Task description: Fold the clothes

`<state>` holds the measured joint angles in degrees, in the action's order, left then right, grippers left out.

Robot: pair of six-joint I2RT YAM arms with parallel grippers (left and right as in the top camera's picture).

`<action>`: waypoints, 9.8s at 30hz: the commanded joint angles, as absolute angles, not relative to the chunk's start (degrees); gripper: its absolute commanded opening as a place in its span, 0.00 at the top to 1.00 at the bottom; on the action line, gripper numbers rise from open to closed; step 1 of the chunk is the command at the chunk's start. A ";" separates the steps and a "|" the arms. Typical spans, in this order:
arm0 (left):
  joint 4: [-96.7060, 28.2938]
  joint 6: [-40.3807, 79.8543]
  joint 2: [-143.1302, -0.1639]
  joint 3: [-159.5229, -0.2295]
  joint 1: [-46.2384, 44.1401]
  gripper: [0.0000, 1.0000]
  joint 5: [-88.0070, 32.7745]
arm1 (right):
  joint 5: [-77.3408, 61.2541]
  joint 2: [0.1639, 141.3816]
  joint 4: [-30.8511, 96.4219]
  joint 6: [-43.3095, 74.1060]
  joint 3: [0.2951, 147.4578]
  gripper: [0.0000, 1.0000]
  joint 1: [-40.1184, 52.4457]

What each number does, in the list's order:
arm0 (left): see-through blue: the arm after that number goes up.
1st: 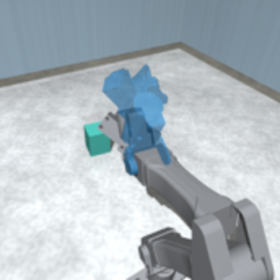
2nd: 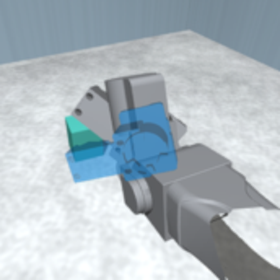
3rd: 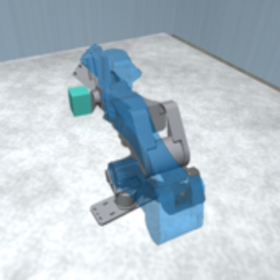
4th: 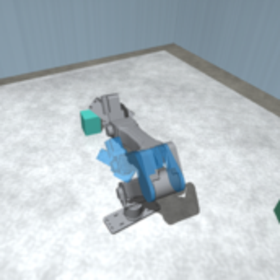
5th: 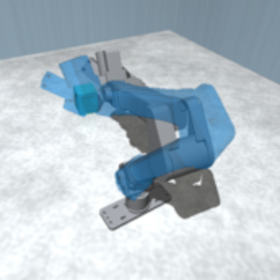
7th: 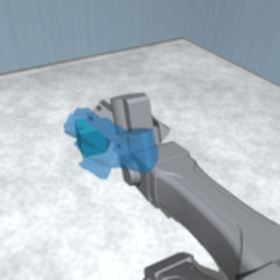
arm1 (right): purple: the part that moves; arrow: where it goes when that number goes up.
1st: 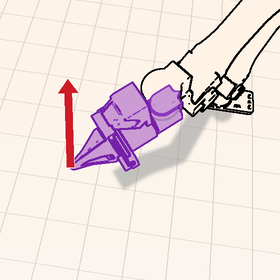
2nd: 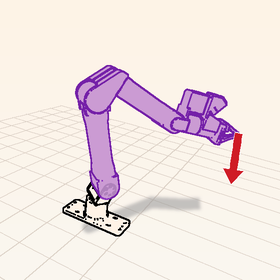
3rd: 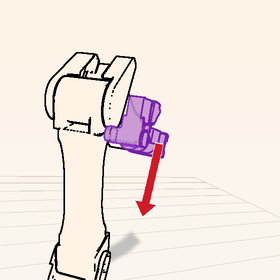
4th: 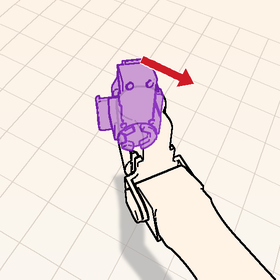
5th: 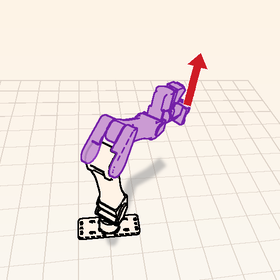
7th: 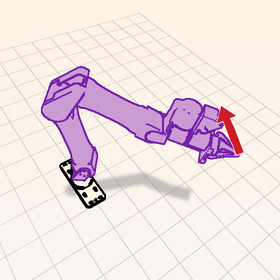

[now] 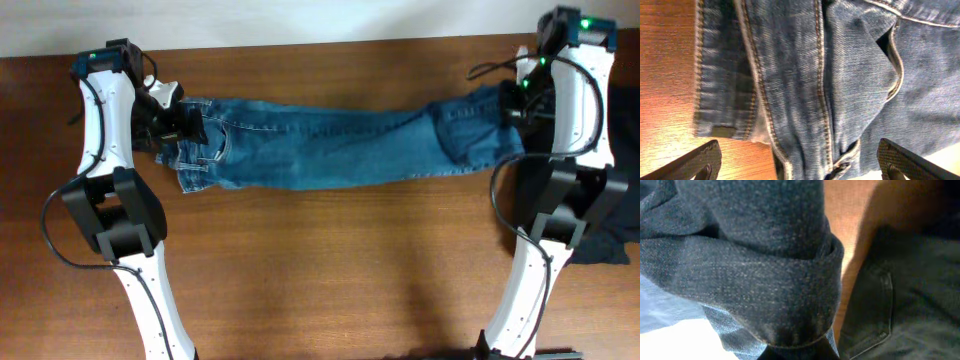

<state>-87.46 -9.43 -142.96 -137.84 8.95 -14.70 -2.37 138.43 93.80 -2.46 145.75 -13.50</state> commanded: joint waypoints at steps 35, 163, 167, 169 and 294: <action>-87.24 -10.17 -142.54 -137.49 8.78 0.01 -14.74 | -17.54 136.33 93.56 8.71 149.36 0.96 2.83; -83.05 -6.83 -142.54 -134.34 12.86 0.01 -7.79 | -8.32 127.87 88.47 13.80 143.94 0.01 2.17; -78.70 -9.39 -142.54 -128.95 13.19 0.01 -14.09 | -8.34 127.87 88.55 13.80 143.94 0.01 2.28; -74.87 -11.20 -142.54 -124.75 13.17 0.01 -17.65 | -8.32 127.87 88.55 13.80 143.94 0.01 2.26; -80.79 10.76 -131.85 -148.27 -7.18 1.00 -34.74 | 0.69 130.78 72.77 20.47 113.49 0.01 -7.31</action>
